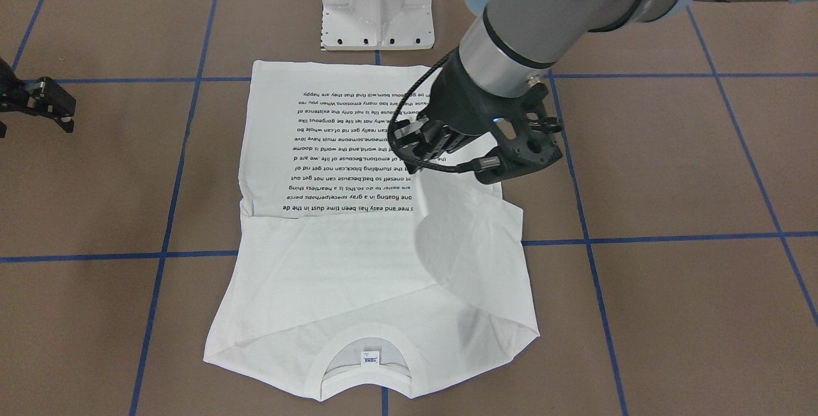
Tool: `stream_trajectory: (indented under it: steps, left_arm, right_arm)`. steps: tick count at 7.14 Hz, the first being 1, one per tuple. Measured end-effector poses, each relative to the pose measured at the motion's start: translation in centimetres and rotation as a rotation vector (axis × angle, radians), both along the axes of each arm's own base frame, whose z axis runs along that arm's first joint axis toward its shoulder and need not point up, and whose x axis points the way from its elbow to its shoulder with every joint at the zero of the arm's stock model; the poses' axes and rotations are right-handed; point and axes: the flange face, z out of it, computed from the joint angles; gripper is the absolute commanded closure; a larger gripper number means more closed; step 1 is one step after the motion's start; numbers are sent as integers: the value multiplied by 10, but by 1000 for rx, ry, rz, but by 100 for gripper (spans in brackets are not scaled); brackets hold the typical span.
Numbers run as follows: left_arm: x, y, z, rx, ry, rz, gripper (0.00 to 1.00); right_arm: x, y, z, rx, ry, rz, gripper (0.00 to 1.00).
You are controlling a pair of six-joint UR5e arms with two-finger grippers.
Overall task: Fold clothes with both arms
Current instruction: 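Fold the held sleeve across the shirt body toward the other side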
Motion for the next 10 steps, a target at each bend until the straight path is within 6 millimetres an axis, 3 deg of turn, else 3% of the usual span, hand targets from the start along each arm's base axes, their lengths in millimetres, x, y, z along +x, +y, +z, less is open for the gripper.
stream_trajectory:
  steps: [2, 4, 6, 10]
  left_arm:
    - [17, -8, -20, -20, 59, -17, 100]
    - [52, 1, -14, -42, 89, 5, 100]
    - [107, 11, 6, -40, 112, 23, 100]
    - [224, 59, 50, 8, 100, 25, 100]
  right_arm:
    - [0, -1, 5, -8, 5, 2, 0]
    - [0, -1, 8, -12, 10, 2, 0]
    - [-2, -5, 14, -23, 15, 1, 0]
    - [-7, -12, 18, -32, 19, -1, 0]
